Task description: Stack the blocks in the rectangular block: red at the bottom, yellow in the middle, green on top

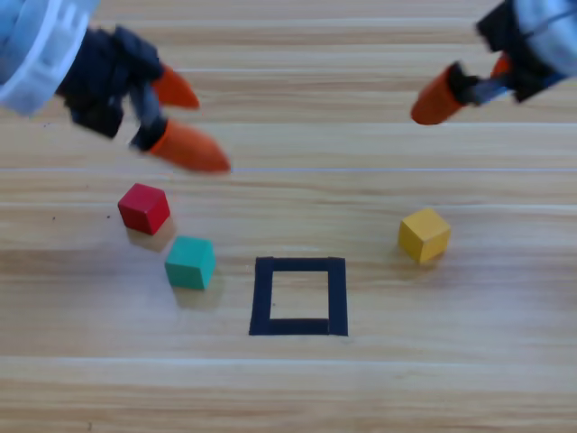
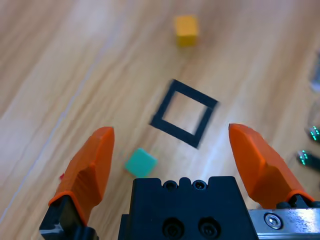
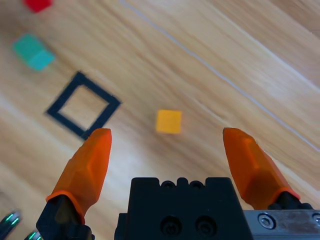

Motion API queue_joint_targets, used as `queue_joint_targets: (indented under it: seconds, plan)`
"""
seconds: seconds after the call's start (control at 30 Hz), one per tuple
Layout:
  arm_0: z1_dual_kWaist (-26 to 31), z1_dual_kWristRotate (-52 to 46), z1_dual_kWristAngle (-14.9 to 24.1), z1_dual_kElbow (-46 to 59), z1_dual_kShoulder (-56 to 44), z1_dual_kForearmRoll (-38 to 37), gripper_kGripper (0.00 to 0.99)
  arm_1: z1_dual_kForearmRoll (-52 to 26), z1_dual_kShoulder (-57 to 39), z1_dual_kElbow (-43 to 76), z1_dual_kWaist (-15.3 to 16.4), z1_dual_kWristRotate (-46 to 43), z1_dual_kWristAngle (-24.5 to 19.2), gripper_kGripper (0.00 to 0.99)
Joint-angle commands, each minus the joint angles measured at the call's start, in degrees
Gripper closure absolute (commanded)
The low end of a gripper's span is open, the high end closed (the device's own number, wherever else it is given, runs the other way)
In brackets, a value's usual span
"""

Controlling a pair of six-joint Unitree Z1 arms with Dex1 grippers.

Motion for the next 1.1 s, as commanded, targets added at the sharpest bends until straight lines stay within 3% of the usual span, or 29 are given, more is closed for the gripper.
queue_joint_targets:
  seconds: [0.03, 0.1, 0.2, 0.37, 0.57, 0.7, 0.93, 1.1]
  plan:
    - [0.54, -19.61, 14.15, 6.36, -2.51, -12.16, 0.031, 0.46, 12.05, -2.74, -0.39, 1.76, -4.31, 0.007]
    - [0.19, -28.75, 20.39, 7.50, -3.04, -14.45, 0.030, 0.46, 13.89, -3.00, -0.39, 2.47, -4.58, 0.007]
    - [0.28, -39.91, 25.84, 7.50, -2.69, -14.89, 0.028, 0.46, 16.18, -3.44, -0.74, 3.17, -6.25, 0.007]
    - [0.02, -49.58, 30.15, 7.15, -1.81, -13.66, 0.028, 0.46, 20.66, -4.67, -1.36, 3.17, -7.30, 0.007]
    - [-0.25, -56.79, 34.46, -2.34, 2.76, -0.91, 0.030, 0.72, 24.62, -5.03, -1.36, 3.17, -8.27, 0.008]
    - [-2.45, -68.12, 38.32, -16.23, 10.84, 13.94, 0.011, 0.90, 25.23, -4.76, -1.36, 2.82, -8.27, 0.008]
    - [-3.85, -83.42, 38.50, -34.34, 24.47, 31.43, 0.005, 2.39, 25.67, -4.67, -1.36, 0.71, -6.42, 0.007]
    - [-3.94, -92.21, 37.27, -36.62, 26.84, 34.68, 0.011, 6.79, 28.22, -7.75, -1.36, -0.52, -4.14, 0.007]
